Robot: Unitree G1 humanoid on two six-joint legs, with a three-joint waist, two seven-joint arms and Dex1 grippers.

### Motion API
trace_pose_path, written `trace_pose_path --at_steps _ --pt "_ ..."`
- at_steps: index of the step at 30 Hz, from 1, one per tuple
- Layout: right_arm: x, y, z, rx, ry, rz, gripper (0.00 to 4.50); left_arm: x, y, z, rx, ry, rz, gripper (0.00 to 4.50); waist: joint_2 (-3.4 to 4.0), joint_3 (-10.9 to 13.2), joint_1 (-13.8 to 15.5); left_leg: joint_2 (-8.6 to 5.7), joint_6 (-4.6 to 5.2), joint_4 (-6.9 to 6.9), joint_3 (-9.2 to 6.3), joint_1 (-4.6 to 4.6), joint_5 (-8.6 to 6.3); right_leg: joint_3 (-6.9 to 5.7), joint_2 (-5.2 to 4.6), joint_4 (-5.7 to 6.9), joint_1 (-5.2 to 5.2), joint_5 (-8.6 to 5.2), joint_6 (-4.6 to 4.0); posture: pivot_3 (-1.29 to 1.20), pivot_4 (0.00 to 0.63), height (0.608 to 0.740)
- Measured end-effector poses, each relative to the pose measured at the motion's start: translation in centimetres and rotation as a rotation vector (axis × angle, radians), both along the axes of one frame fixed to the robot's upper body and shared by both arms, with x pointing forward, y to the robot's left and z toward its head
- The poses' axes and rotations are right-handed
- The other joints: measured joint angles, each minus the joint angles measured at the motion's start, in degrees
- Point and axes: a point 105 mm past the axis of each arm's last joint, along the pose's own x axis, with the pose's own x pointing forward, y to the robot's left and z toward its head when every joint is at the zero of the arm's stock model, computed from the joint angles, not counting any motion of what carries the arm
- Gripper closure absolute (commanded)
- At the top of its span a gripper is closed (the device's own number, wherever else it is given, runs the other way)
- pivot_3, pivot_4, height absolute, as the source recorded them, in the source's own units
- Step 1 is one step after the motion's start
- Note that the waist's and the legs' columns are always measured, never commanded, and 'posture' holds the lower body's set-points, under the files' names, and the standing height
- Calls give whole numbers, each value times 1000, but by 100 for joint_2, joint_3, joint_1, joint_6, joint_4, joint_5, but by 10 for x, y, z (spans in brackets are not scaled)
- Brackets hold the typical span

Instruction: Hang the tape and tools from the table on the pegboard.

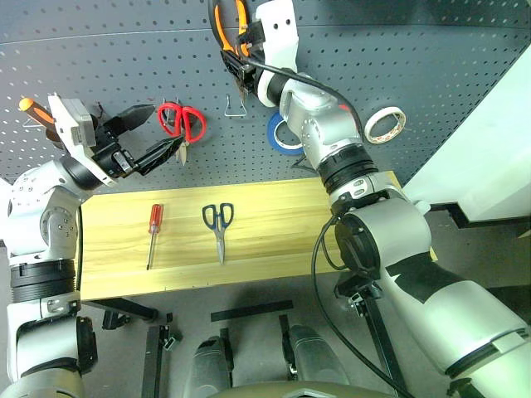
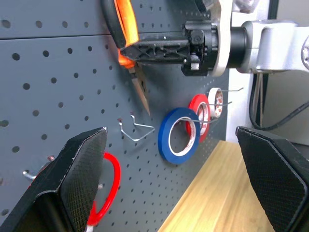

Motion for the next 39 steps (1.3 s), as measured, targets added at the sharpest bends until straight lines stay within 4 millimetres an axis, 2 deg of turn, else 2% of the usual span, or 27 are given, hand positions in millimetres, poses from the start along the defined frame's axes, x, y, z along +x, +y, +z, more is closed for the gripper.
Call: trace_pose_path --at_steps 9,16,23,24,25,27,30,34,39 --pt "4 2 -27 -65 39 -14 2425 -1 1 -3 3 7 9 0 -1 -1 7 0 0 0 0 1 0 0 0 2 1 0 0 120 85 740" --pt "3 6 -38 -70 73 1 2425 0 2 -3 0 8 18 0 -1 -1 6 0 0 0 -1 3 0 0 0 4 1 0 0 122 88 740" --pt "3 6 -42 -66 100 2 285 0 3 -4 -1 14 23 0 -1 -1 12 0 0 0 -1 8 0 0 0 4 8 0 0 123 89 740" --pt "3 7 -42 -64 103 5 25 0 3 -5 -1 14 24 0 -1 -1 10 -1 0 0 -1 13 0 0 0 4 12 0 0 120 89 740" --pt "2 7 -43 -63 107 14 25 0 3 -5 0 15 24 0 -1 -1 9 -1 0 0 -1 21 0 0 0 4 19 0 0 120 89 740" --pt "2 6 -38 -51 104 23 25 -1 3 -6 2 15 23 0 -1 -1 18 -1 0 0 -1 36 0 0 0 3 34 0 0 120 88 740" --pt "-2 1 -16 -26 42 34 25 -1 3 -8 2 22 27 0 -1 -1 39 0 1 -1 -3 54 -1 0 0 1 53 0 0 122 92 740" --pt "-12 -23 8 4 -20 64 25 -5 3 -11 22 30 27 0 -1 -1 168 2 2 -5 -5 60 -2 4 1 -1 57 0 0 121 97 740" --pt "-40 -57 7 -21 27 190 25 -13 9 -34 54 125 50 0 -1 -1 329 2 6 -3 -6 60 -4 4 1 -9 61 0 0 104 102 740"
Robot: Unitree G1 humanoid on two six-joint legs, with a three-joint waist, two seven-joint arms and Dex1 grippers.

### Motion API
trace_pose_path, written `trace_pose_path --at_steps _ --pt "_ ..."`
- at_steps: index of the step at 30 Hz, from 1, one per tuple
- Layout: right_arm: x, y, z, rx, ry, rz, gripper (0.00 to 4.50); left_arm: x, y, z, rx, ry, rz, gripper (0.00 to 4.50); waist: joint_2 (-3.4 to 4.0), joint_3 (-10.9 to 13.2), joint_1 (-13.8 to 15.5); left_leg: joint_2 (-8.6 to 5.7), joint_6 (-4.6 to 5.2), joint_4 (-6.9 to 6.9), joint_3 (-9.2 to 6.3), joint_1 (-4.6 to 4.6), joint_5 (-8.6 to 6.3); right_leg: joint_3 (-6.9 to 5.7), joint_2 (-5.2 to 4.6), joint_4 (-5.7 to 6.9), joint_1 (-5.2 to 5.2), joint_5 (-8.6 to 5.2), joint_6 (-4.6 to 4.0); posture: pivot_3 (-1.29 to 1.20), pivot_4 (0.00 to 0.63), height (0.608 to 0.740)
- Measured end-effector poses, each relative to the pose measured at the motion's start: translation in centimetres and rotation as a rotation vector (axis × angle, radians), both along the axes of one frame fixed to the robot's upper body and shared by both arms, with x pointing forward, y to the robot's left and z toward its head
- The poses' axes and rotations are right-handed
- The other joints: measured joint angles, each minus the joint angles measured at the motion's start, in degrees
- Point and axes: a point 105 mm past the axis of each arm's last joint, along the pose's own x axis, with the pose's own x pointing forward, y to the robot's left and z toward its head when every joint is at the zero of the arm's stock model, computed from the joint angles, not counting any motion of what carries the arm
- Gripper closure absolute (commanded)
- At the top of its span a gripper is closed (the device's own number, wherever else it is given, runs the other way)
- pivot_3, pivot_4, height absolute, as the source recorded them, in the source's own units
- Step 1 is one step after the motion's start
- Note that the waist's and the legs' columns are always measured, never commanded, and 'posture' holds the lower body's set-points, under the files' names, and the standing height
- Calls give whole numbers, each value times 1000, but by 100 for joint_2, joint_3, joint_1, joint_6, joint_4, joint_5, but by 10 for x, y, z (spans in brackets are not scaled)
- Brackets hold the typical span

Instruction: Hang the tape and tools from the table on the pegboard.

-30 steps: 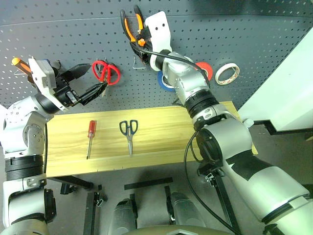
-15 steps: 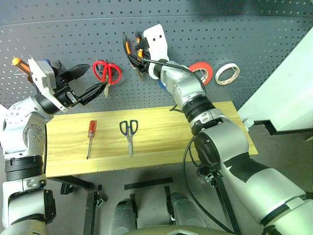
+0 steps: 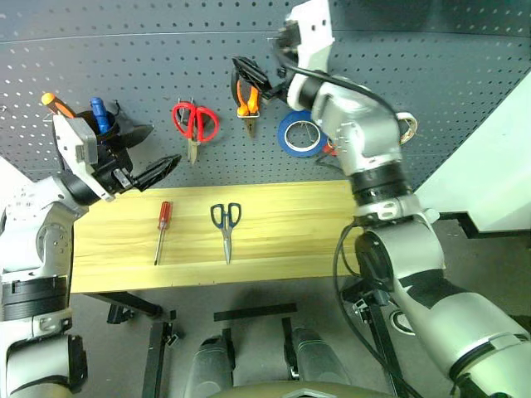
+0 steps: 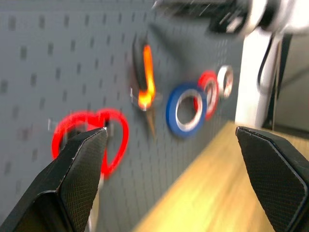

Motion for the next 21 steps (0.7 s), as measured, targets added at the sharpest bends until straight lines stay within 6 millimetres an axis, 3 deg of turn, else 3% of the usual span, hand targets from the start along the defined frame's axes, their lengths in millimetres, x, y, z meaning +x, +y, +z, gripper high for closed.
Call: trace_pose_path --at_steps 3,8,14,18,21 --pt "-22 -7 -13 -43 91 108 25 -5 4 -17 31 61 28 0 0 0 35 -1 3 1 1 2 -2 0 2 -13 1 0 0 95 104 740" --pt "-41 -16 -49 -93 289 171 25 -13 6 -43 67 148 77 0 0 0 51 -1 34 1 3 7 -19 3 5 -15 5 0 -1 96 105 740" --pt "-71 -7 -74 -142 439 277 25 -16 14 -73 82 262 176 0 0 0 149 -1 43 1 3 9 -24 4 8 -18 8 0 -1 108 127 740" --pt "-79 12 -122 -198 590 296 25 -18 15 -95 122 350 215 0 2 2 171 -6 45 2 4 11 -25 4 8 -21 13 0 -1 121 142 740" --pt "-68 14 -131 -233 553 243 25 -17 16 -96 124 346 234 0 4 3 197 -11 47 3 5 11 -26 4 7 -27 16 0 -1 132 154 740"
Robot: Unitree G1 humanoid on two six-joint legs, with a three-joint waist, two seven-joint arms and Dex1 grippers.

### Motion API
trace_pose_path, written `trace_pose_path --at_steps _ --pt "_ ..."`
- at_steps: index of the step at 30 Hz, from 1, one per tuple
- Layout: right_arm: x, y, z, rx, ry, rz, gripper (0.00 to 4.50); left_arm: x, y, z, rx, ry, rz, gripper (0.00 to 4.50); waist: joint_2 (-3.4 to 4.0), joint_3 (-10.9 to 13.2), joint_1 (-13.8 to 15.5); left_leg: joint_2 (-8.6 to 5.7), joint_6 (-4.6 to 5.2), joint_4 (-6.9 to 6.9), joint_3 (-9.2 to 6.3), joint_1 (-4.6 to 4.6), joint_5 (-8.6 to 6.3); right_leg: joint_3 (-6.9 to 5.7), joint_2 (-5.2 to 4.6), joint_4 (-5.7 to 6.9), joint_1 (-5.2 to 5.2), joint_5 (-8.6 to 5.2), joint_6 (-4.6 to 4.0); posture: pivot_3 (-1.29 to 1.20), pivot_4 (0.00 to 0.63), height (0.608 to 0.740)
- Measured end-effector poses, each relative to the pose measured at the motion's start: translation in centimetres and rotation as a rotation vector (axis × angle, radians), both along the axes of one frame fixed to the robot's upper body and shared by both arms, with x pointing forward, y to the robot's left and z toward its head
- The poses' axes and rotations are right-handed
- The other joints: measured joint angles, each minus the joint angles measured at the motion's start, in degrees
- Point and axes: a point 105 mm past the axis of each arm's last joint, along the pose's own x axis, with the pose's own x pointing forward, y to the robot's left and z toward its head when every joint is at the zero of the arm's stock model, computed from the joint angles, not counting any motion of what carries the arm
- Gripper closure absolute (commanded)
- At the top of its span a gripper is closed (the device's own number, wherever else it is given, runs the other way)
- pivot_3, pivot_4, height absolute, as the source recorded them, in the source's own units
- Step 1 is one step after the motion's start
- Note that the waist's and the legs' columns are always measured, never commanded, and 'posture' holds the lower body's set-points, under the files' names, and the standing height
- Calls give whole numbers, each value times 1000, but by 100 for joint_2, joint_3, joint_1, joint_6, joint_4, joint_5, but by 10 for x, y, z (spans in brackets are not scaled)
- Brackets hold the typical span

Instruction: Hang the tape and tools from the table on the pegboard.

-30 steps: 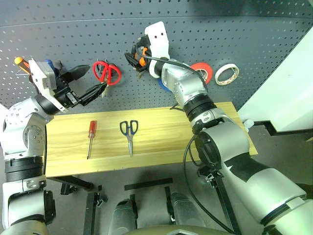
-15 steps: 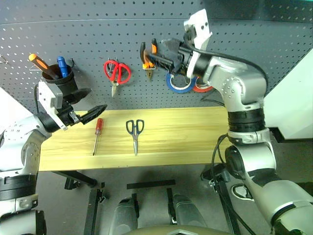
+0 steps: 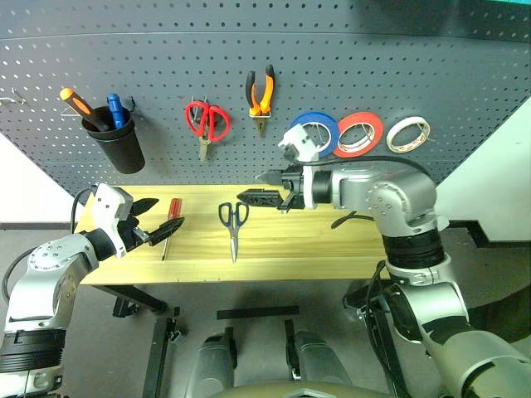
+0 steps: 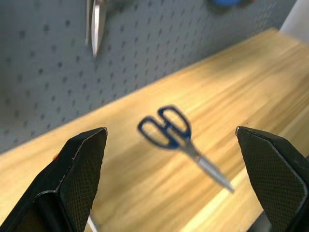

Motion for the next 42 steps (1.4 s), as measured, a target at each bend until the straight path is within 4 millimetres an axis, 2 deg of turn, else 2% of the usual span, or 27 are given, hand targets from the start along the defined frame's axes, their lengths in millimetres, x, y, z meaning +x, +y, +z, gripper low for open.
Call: trace_pose_path --at_steps 6,11,13,15,18,19,23,27,31,38,42 --pt "14 -8 -23 -36 -48 -40 25 10 -12 -18 -8 -8 94 0 4 7 106 0 7 0 -1 1 -4 0 0 -5 2 0 0 140 183 740" --pt "12 -42 -35 -73 -222 54 25 23 -37 -42 -16 28 271 0 8 19 261 -8 25 5 -5 2 -14 1 -6 -21 19 0 0 133 202 740" --pt "1 -50 -34 -87 -280 168 25 26 -46 -49 -30 48 341 0 10 32 260 -6 26 5 -9 2 -15 3 -5 -21 20 0 0 128 209 740" --pt "-13 -67 -34 -124 -295 304 25 26 -65 -54 -59 62 392 0 17 47 273 -7 29 6 -13 5 -17 2 -6 -26 30 0 0 121 219 740" --pt "-21 -75 -33 -131 -293 406 25 24 -87 -66 -53 109 418 0 12 85 219 6 33 -2 -9 53 -18 10 9 -32 69 0 -1 116 233 740" --pt "-20 -77 -34 -128 -288 419 25 26 -91 -67 -55 114 434 0 20 135 209 11 41 -9 -10 105 -23 9 12 -45 123 -2 -3 117 236 740" --pt "-6 -87 -31 -171 -311 419 25 38 -113 -67 -50 136 485 0 65 277 230 10 59 -13 -13 183 -33 3 19 -86 222 1 -10 117 249 740" --pt "5 -94 -28 -210 -330 409 25 53 -123 -69 -23 164 552 0 56 358 244 8 78 -11 -5 170 -44 6 7 -97 212 2 -8 115 253 740" --pt "10 -96 -24 -223 -331 414 25 64 -133 -79 60 255 597 0 53 380 255 10 79 -5 -7 107 -44 -1 0 -99 156 3 -7 107 257 740" --pt "22 -100 -13 -243 -356 393 25 68 -163 -85 110 390 578 0 41 453 248 10 78 -4 -6 95 -44 -3 -8 -100 145 3 -6 92 275 740" --pt "21 -104 -10 -234 -340 400 25 67 -164 -89 127 440 588 0 41 523 228 14 77 -5 -7 96 -43 -4 -6 -100 144 3 -6 78 293 740"
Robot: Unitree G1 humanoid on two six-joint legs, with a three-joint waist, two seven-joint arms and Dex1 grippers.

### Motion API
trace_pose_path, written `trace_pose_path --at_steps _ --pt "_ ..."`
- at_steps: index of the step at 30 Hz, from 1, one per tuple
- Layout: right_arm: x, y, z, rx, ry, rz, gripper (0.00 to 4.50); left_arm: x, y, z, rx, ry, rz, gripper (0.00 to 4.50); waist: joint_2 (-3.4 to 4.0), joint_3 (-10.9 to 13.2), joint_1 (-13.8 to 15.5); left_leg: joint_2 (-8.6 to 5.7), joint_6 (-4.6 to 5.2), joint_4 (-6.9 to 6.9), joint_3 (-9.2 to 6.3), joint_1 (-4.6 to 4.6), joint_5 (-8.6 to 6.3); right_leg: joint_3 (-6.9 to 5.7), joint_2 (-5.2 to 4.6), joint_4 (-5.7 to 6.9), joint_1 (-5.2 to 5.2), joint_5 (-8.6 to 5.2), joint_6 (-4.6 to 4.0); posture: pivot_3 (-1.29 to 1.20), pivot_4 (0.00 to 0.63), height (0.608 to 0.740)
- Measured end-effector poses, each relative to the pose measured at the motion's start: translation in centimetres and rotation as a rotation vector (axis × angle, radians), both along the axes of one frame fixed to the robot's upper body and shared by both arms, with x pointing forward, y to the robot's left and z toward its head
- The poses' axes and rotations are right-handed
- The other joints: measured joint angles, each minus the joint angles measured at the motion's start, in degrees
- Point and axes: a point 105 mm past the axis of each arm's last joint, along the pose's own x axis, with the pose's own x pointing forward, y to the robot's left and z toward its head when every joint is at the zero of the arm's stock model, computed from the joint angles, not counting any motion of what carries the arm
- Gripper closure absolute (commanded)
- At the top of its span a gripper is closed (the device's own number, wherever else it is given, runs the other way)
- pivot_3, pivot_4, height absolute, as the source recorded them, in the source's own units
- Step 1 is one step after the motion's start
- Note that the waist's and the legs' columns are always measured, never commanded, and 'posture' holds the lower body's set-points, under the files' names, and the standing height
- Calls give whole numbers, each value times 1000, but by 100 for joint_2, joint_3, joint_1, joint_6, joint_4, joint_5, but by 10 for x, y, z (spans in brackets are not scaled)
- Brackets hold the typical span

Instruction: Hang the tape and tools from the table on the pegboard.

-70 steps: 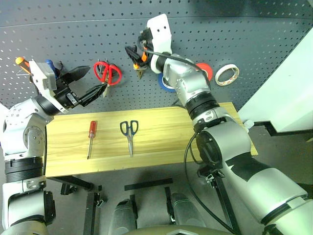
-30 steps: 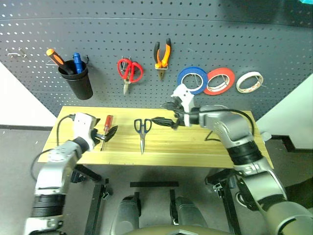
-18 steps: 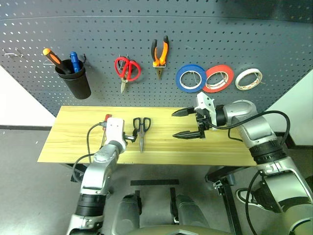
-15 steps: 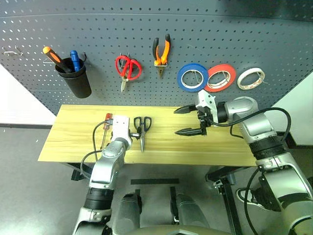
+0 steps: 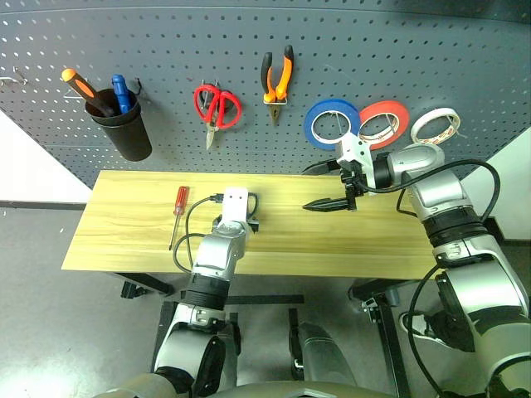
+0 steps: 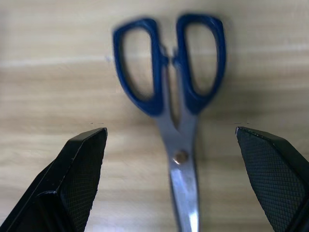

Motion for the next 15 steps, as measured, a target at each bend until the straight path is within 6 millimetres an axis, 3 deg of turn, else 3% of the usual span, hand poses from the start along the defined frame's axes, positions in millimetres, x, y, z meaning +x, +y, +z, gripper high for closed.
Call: trace_pose_path --at_steps 5,15 --pt "-3 -3 8 76 81 -6 25 -2 8 -5 34 43 20 0 3 109 0 5 -14 0 0 -1 8 -1 -6 2 -3 0 0 69 303 740" --pt "-2 -3 9 44 46 9 25 0 1 -11 27 105 21 0 2 156 -6 4 -21 -1 2 -5 11 -3 -11 -4 -5 1 2 49 301 740"
